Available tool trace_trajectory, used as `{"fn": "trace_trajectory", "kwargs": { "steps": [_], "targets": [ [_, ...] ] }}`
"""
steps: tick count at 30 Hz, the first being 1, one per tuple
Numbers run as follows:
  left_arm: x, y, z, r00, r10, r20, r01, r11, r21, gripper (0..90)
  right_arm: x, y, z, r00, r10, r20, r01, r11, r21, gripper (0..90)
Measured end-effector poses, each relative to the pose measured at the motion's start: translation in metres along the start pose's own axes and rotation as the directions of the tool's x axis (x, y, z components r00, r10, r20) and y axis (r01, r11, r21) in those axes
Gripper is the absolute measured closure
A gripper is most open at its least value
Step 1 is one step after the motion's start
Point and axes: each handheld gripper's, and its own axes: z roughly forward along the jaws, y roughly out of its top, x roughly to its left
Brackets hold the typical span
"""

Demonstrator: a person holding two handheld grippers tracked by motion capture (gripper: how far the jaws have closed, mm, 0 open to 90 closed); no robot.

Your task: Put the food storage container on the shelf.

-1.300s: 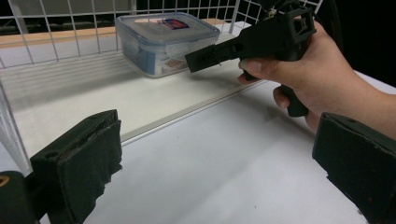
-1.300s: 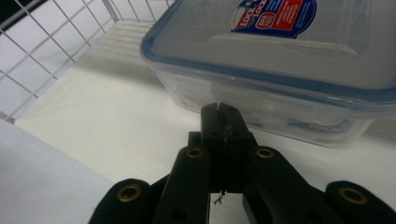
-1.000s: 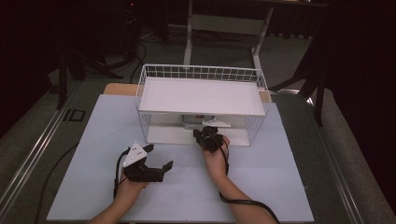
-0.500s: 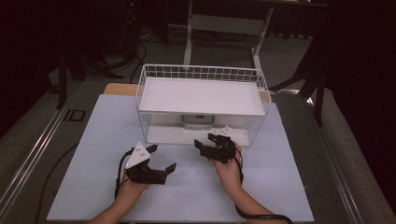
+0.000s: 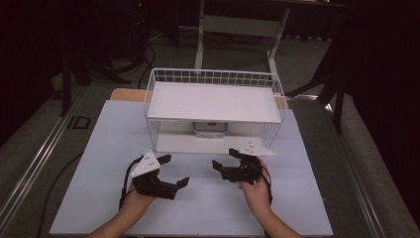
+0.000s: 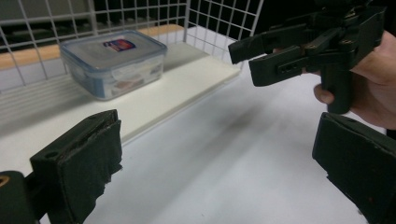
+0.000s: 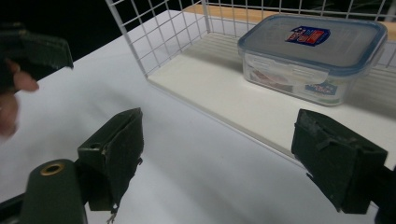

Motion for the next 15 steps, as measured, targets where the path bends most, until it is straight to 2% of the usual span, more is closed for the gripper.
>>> {"fn": "trace_trajectory", "kwargs": {
  "steps": [4, 10, 15],
  "targets": [
    [0.002, -0.001, -0.01, 0.9993, 0.038, -0.001, -0.038, 0.9992, 0.014, 2.4, -0.002, -0.003, -0.009, 1.0, -0.008, 0.002, 0.008, 1.0, -0.006, 16.8],
    [0.004, -0.004, -0.018, 0.9992, 0.038, 0.011, -0.038, 0.9989, 0.029, 2.4, -0.001, -0.006, -0.019, 0.9993, -0.036, 0.01, 0.037, 0.999, -0.007, 16.5],
    [0.008, -0.01, -0.028, 0.9995, 0.025, 0.019, -0.026, 0.9989, 0.038, 2.4, -0.001, -0.01, -0.03, 0.9992, -0.039, 0.005, 0.039, 0.999, -0.017, 16.1]
  ]
}}
